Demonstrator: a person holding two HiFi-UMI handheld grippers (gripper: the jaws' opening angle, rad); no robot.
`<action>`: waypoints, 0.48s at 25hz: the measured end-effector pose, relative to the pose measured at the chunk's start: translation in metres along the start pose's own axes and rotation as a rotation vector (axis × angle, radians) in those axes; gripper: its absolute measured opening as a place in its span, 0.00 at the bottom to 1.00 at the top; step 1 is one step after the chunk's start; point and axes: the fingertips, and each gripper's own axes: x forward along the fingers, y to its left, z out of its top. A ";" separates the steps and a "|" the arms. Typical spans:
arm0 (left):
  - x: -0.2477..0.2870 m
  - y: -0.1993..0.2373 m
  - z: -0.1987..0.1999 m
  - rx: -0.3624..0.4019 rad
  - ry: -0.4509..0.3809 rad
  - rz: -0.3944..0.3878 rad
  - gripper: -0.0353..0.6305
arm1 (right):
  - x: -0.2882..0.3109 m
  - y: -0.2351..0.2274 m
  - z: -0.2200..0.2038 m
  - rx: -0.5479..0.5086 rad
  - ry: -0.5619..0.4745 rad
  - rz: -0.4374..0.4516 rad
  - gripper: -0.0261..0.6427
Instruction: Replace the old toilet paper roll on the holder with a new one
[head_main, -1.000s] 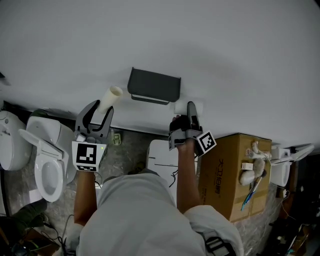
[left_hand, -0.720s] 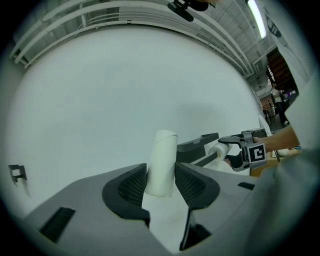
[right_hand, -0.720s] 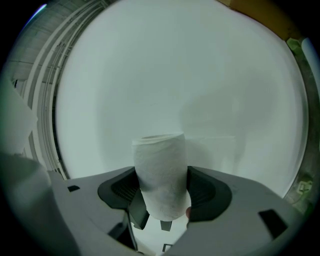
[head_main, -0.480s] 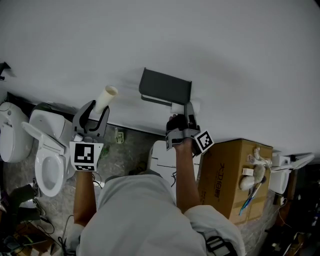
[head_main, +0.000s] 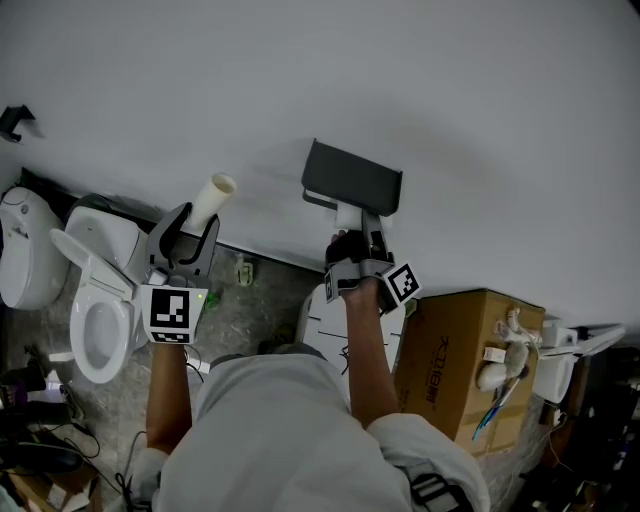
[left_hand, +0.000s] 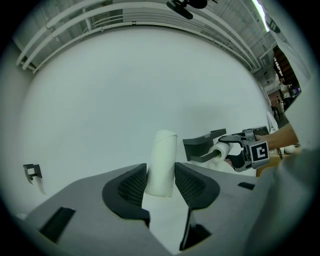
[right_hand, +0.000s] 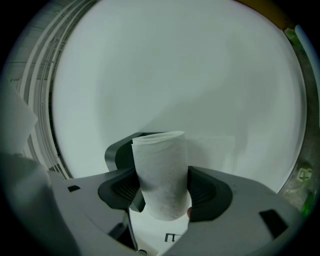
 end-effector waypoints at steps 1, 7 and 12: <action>-0.003 0.003 -0.001 0.000 0.002 0.009 0.35 | 0.003 -0.001 -0.006 0.000 0.012 0.000 0.46; -0.030 0.028 -0.011 -0.005 0.025 0.070 0.35 | 0.014 -0.006 -0.037 0.027 0.047 -0.001 0.46; -0.053 0.054 -0.018 -0.011 0.037 0.117 0.35 | 0.023 -0.009 -0.064 0.036 0.067 0.001 0.46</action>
